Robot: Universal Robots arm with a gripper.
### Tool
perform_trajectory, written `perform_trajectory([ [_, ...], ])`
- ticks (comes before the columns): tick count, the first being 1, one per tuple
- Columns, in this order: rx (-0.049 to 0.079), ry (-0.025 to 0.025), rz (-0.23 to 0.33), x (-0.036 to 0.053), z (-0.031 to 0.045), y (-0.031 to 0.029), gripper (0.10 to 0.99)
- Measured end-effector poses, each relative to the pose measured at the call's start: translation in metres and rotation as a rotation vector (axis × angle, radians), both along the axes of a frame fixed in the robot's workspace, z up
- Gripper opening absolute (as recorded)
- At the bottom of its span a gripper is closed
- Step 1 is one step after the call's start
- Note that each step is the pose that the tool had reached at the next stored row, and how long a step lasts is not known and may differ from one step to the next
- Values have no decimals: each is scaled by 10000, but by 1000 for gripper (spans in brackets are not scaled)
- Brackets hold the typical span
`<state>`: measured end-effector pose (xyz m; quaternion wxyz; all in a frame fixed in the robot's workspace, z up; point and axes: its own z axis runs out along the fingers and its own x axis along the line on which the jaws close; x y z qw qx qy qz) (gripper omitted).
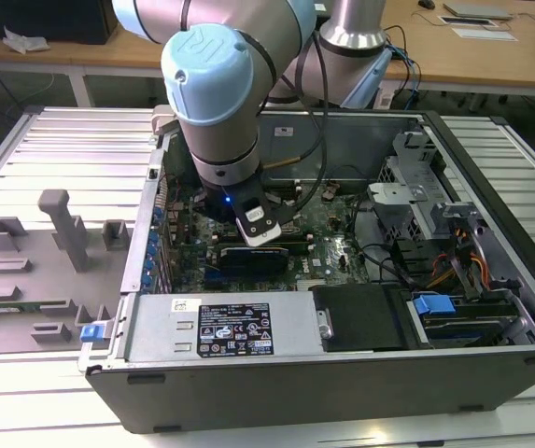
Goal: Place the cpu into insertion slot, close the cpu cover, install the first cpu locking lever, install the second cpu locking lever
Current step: 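Install the second cpu locking lever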
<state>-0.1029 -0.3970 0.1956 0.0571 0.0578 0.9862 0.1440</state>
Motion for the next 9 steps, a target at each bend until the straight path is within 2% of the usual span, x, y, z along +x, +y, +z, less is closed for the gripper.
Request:
perform_trajectory([
  [2,-24,2,2,1,1,1,106],
  [5,-23,0,1,0,60,1,106],
  [7,-22,-3,1,1,124,1,106],
  [8,-23,-7,1,0,200,1,106],
  [9,-34,-7,0,0,242,1,106],
])
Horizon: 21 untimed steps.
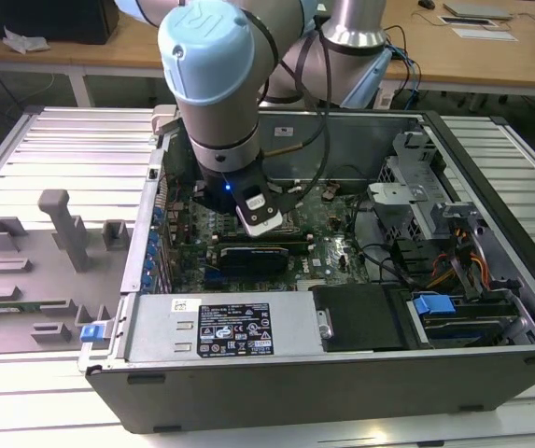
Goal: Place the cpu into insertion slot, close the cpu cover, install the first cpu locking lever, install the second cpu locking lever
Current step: 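Install the second cpu locking lever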
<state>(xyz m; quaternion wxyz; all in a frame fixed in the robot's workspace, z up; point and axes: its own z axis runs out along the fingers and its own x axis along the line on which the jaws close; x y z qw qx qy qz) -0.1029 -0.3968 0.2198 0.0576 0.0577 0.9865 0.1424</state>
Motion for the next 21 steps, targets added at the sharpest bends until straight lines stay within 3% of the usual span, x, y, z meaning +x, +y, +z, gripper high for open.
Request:
perform_trajectory([
  [3,-117,-2,-7,9,49,0,106],
  [8,-130,-1,-9,22,49,1,106],
  [11,-161,20,-8,198,49,3,106],
  [12,-245,32,-11,237,49,16,106],
  [13,-410,51,-12,273,50,41,106],
  [17,-897,110,-11,328,50,132,106],
  [21,-1069,199,-9,376,49,265,106],
])
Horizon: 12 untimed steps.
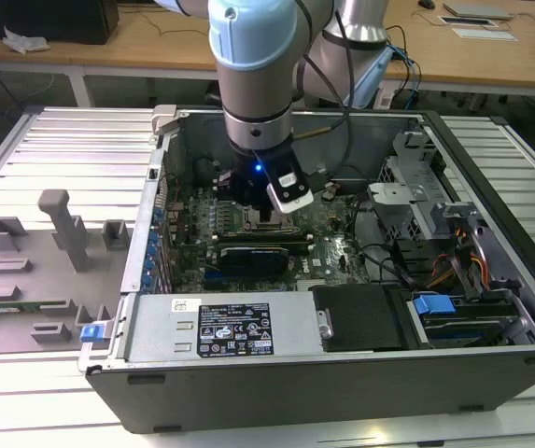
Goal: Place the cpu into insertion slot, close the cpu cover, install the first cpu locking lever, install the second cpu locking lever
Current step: 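Install the second cpu locking lever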
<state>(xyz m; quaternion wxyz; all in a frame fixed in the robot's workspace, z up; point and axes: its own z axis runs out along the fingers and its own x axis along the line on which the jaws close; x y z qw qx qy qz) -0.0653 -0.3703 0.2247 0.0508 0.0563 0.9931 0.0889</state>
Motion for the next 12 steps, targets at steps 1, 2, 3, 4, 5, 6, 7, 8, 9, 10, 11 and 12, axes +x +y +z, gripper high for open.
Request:
perform_trajectory([
  [1,-32,27,0,14,0,32,106],
  [2,-56,54,2,27,1,58,106],
  [3,-86,104,2,54,-1,96,106],
  [4,-117,142,1,71,-2,115,106],
  [5,-158,195,0,93,-3,134,106],
  [6,-181,258,0,120,-4,151,106],
  [7,-189,272,1,126,-5,154,106],
  [8,-192,273,1,126,-4,154,106],
  [9,-193,274,1,126,-4,154,106],
  [10,-193,306,1,127,-5,155,106],
  [11,-193,620,5,131,-6,155,106],
  [12,-192,954,7,135,-8,155,106],
])
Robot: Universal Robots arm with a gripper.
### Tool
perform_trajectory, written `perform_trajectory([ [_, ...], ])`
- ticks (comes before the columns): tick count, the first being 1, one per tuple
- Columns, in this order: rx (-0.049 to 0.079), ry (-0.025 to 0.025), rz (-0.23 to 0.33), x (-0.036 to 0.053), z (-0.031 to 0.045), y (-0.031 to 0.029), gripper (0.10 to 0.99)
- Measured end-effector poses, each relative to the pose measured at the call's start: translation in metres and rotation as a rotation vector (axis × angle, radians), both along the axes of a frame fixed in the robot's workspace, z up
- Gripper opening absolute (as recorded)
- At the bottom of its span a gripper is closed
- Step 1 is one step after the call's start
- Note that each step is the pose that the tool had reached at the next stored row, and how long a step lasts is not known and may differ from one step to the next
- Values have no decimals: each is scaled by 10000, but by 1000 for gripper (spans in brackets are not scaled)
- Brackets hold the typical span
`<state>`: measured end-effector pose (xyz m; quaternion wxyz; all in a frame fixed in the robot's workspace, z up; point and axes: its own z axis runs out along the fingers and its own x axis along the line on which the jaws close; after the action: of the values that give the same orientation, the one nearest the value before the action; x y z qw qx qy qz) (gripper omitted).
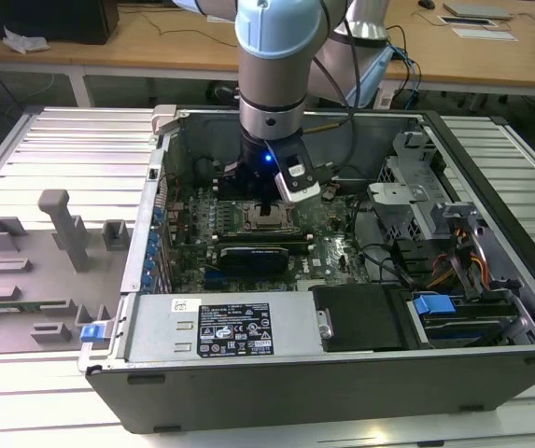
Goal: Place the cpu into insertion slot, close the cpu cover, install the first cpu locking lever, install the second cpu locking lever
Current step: 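Install the second cpu locking lever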
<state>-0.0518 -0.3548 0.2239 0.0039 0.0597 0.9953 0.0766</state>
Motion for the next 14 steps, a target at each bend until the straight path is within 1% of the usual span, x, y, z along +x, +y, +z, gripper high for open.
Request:
perform_trajectory([
  [1,-2,23,-1,0,1,0,106],
  [4,-3,32,2,7,0,1,106],
  [5,-17,39,45,36,0,5,106],
  [7,-31,48,179,65,1,7,106],
  [10,-32,58,276,99,0,10,106],
  [14,-31,57,287,102,0,10,106],
])
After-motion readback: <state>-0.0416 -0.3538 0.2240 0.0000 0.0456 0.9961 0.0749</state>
